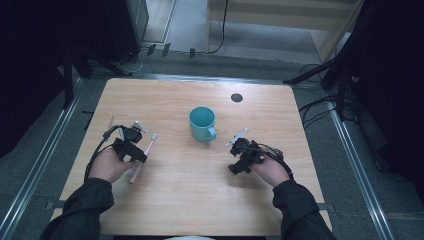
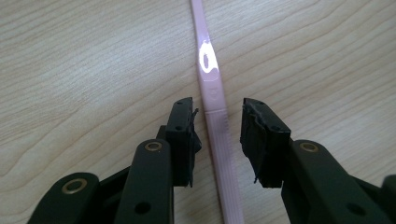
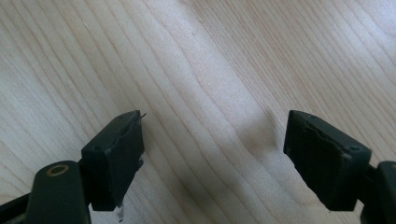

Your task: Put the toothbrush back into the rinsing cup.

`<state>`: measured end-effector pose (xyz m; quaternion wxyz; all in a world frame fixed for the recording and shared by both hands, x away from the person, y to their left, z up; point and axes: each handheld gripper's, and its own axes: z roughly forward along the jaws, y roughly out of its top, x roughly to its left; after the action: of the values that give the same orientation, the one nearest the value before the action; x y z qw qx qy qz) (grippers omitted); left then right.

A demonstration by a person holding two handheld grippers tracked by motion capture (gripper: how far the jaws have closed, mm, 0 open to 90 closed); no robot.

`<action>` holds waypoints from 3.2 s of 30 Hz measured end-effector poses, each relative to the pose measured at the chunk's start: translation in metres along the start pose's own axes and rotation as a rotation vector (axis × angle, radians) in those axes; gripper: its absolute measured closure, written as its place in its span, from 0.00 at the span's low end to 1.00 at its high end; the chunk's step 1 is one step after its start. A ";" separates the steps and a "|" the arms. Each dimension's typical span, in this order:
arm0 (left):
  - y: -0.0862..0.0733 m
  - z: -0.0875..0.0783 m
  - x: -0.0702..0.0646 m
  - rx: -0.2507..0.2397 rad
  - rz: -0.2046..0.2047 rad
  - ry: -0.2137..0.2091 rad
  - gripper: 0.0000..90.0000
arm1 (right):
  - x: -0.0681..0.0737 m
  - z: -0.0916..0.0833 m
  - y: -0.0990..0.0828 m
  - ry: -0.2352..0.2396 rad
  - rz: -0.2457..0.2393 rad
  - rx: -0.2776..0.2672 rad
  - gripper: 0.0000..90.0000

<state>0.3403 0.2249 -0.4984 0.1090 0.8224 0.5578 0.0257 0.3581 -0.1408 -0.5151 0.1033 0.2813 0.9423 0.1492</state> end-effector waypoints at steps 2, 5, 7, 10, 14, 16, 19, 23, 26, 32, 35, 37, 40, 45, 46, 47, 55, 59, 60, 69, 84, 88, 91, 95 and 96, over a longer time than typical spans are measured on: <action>0.000 0.002 0.001 0.008 -0.006 -0.003 0.72 | 0.000 0.000 -0.001 0.002 0.006 0.001 0.22; 0.001 0.004 0.001 0.012 -0.010 -0.006 0.72 | -0.001 -0.001 -0.002 0.000 0.008 0.001 0.22; 0.003 0.006 -0.001 0.016 -0.006 -0.007 0.72 | -0.001 -0.001 -0.004 -0.001 0.009 -0.001 0.22; 0.003 0.008 -0.002 0.028 0.001 -0.009 0.73 | 0.000 -0.002 -0.005 0.000 0.021 0.003 0.22; 0.004 0.009 -0.002 0.035 0.008 -0.009 0.75 | -0.001 -0.002 -0.006 -0.002 0.020 0.003 0.22; 0.004 0.009 -0.002 0.035 0.010 -0.007 0.75 | -0.001 -0.002 -0.007 -0.002 0.021 0.003 0.22; 0.004 0.009 -0.002 0.036 0.011 -0.008 0.76 | -0.001 -0.003 -0.007 -0.001 0.023 0.005 0.22; 0.004 0.009 -0.002 0.037 0.010 -0.012 0.79 | -0.001 -0.002 -0.007 0.000 0.025 0.006 0.22; 0.004 0.009 -0.001 0.042 0.008 -0.013 0.81 | -0.001 -0.002 -0.007 0.003 0.025 0.005 0.22; 0.004 0.009 -0.001 0.045 0.011 -0.006 0.86 | -0.001 -0.002 -0.007 0.009 0.024 0.004 0.21; 0.004 0.009 0.000 0.044 0.008 -0.008 0.86 | 0.000 -0.002 -0.007 0.011 0.025 0.005 0.21; 0.004 0.009 0.000 0.044 0.009 -0.011 0.87 | -0.001 -0.002 -0.007 0.011 0.024 0.006 0.21; 0.005 0.009 0.002 0.047 0.003 -0.021 0.87 | -0.001 -0.002 -0.007 0.012 0.024 0.006 0.21; 0.006 0.009 0.002 0.049 0.011 -0.012 0.87 | -0.001 -0.002 -0.007 0.013 0.024 0.006 0.21; 0.006 0.009 0.002 0.048 0.009 -0.015 0.87 | -0.001 -0.002 -0.007 0.013 0.024 0.007 0.21; 0.006 0.008 0.002 0.043 0.007 -0.023 0.88 | -0.001 -0.002 -0.007 0.012 0.023 0.006 0.21; 0.004 0.004 0.006 0.030 0.000 -0.043 0.93 | -0.001 -0.002 -0.007 0.014 0.024 0.007 0.21; 0.005 0.005 0.005 0.028 0.000 -0.042 0.93 | -0.001 -0.002 -0.007 0.013 0.023 0.007 0.21; 0.005 0.005 0.005 0.028 0.001 -0.042 0.93 | -0.001 -0.002 -0.007 0.013 0.023 0.007 0.21; 0.007 0.010 -0.001 0.049 0.025 -0.023 0.93 | -0.001 -0.002 -0.007 0.014 0.024 0.008 0.20; 0.003 -0.004 0.005 -0.021 0.031 -0.077 0.93 | -0.001 -0.001 -0.007 0.017 0.022 0.007 0.20; 0.000 -0.018 0.008 -0.093 0.028 -0.089 0.93 | -0.002 -0.001 -0.007 0.017 0.018 0.007 0.19; -0.001 -0.024 0.010 -0.130 0.025 -0.100 0.93 | -0.001 -0.001 -0.007 0.021 0.018 0.007 0.19; -0.004 -0.035 0.012 -0.211 0.020 -0.125 0.93 | -0.001 0.000 -0.006 0.029 0.018 0.009 0.19; -0.005 -0.040 0.013 -0.255 0.031 -0.127 0.93 | -0.001 0.000 -0.006 0.029 0.015 0.009 0.19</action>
<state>0.3340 0.2448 -0.4618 0.2475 0.8103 0.5292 0.0459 0.3561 -0.1465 -0.5166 0.0873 0.2866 0.9423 0.1497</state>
